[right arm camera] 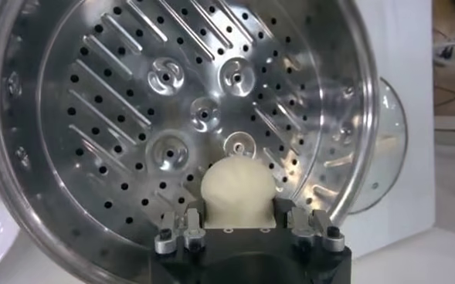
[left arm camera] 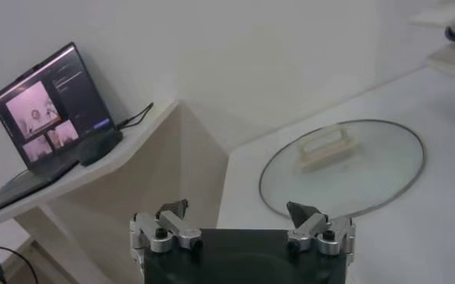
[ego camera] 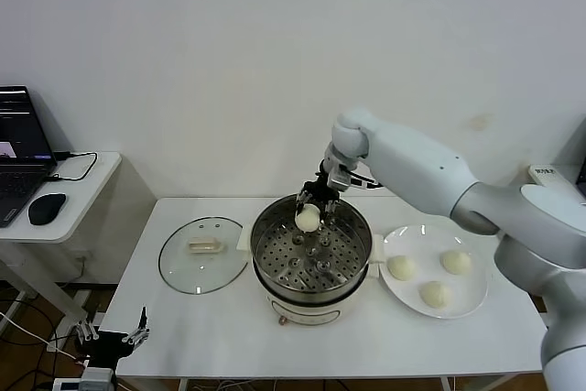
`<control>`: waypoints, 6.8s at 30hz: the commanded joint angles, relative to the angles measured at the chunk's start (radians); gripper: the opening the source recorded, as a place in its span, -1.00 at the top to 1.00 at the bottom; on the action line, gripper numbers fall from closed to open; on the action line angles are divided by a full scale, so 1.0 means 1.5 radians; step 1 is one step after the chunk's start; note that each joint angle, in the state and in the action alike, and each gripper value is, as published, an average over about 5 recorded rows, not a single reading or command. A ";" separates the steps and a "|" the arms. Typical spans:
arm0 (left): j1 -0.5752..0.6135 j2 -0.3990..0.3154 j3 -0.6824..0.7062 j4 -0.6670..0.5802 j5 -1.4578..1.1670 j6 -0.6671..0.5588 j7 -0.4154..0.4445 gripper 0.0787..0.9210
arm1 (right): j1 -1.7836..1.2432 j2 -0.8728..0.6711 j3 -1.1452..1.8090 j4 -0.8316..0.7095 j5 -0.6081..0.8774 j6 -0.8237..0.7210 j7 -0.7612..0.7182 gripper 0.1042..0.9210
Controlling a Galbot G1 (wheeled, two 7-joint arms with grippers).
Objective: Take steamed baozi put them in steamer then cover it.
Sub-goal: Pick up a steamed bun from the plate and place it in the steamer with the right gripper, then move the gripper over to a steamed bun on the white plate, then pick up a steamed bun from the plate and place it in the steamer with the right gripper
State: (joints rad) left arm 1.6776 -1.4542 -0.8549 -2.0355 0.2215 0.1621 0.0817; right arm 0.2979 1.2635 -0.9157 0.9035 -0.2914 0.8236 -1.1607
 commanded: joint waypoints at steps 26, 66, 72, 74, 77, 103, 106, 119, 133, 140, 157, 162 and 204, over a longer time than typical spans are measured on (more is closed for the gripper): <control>-0.003 -0.005 0.002 0.011 0.000 -0.002 -0.001 -0.77 | 0.003 0.013 0.031 -0.011 0.003 -0.012 0.006 -0.75; 0.019 0.012 0.027 -0.041 -0.007 0.019 0.006 -0.77 | -0.118 -0.551 0.159 0.336 0.260 -0.809 -0.120 -0.76; 0.019 0.008 0.029 -0.044 -0.006 0.021 0.007 -0.77 | -0.202 -0.529 0.187 0.329 0.207 -0.807 -0.102 -0.76; 0.020 0.006 0.029 -0.045 -0.006 0.022 0.007 -0.77 | -0.219 -0.515 0.191 0.318 0.193 -0.803 -0.093 -0.76; 0.018 0.005 0.029 -0.040 -0.005 0.022 0.007 -0.77 | -0.240 -0.488 0.202 0.296 0.170 -0.781 -0.080 -0.76; 0.013 0.004 0.028 -0.006 -0.004 0.023 0.006 -0.77 | -0.253 -0.272 0.197 0.114 0.024 -0.679 -0.023 -0.76; 0.013 0.004 0.028 -0.005 -0.004 0.023 0.007 -0.77 | -0.254 -0.267 0.196 0.105 0.018 -0.676 -0.023 -0.76; 0.013 0.003 0.026 -0.007 -0.005 0.024 0.009 -0.77 | -0.263 -0.249 0.195 0.085 0.008 -0.671 -0.023 -0.76; 0.014 0.002 0.024 -0.002 -0.004 0.023 0.008 -0.77 | -0.265 -0.244 0.193 0.066 0.010 -0.668 -0.025 -0.76; 0.012 0.000 0.027 -0.003 -0.003 0.023 0.008 -0.77 | -0.268 -0.250 0.195 0.070 0.014 -0.669 -0.025 -0.66; 0.011 0.002 0.025 -0.005 -0.005 0.023 0.007 -0.77 | -0.217 -0.313 0.186 0.143 0.070 -0.687 -0.050 -0.30; 0.007 0.004 0.028 -0.010 -0.004 0.024 0.007 -0.77 | -0.088 -0.360 0.112 0.208 0.136 -0.703 -0.073 -0.30; 0.007 0.012 0.010 -0.060 -0.031 0.027 0.007 -0.77 | 0.137 0.044 -0.161 0.168 0.360 -0.842 -0.066 -0.30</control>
State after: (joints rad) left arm 1.6878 -1.4363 -0.8397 -2.1236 0.1761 0.2024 0.0926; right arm 0.5265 1.2590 -1.1386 1.1700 0.2219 -0.4070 -1.2652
